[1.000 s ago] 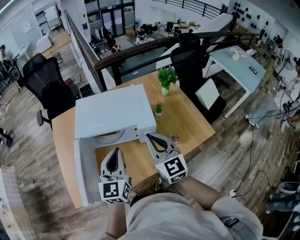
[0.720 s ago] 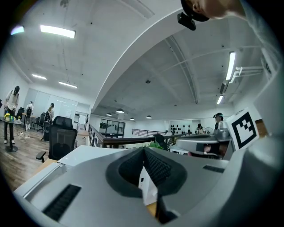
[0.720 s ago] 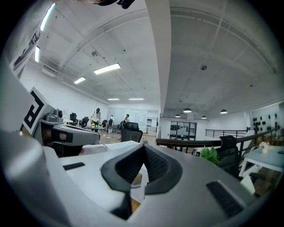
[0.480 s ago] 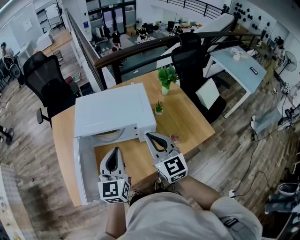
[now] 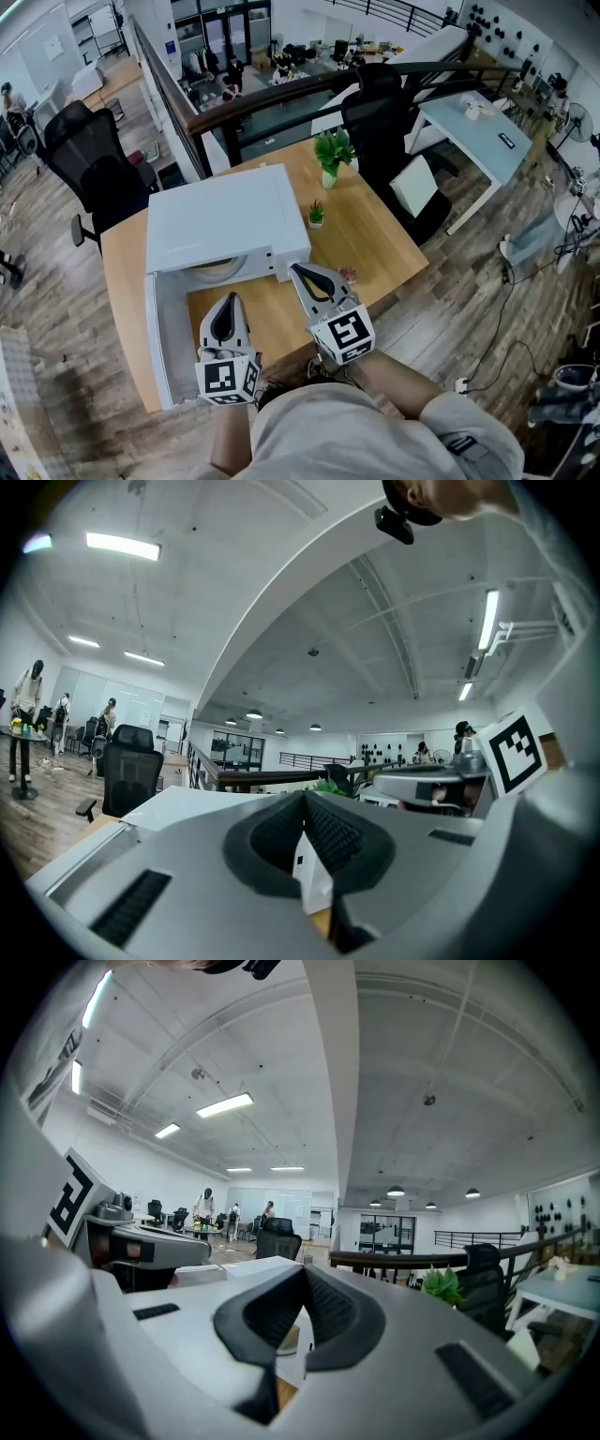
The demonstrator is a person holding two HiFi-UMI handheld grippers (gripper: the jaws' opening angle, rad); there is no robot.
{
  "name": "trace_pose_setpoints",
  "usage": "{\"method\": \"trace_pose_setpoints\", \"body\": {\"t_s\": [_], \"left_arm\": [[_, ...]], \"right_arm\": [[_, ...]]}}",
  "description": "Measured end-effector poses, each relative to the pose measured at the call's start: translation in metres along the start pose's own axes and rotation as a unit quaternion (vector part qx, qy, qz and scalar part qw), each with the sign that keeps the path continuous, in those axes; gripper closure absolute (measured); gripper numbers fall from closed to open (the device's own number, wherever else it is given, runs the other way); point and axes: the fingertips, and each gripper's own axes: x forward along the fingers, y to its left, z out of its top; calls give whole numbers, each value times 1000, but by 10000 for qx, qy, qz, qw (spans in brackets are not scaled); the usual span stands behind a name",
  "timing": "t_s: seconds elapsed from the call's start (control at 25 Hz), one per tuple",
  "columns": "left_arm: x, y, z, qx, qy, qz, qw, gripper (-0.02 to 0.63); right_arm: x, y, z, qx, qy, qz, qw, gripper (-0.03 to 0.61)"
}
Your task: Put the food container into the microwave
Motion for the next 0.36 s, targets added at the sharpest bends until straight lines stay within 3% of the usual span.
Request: {"method": "trace_pose_setpoints", "body": {"t_s": [0.36], "left_arm": [[0, -1, 1, -9, 1, -23, 10000, 602]], "right_arm": [[1, 0, 4, 18, -22, 11, 10000, 575]]}}
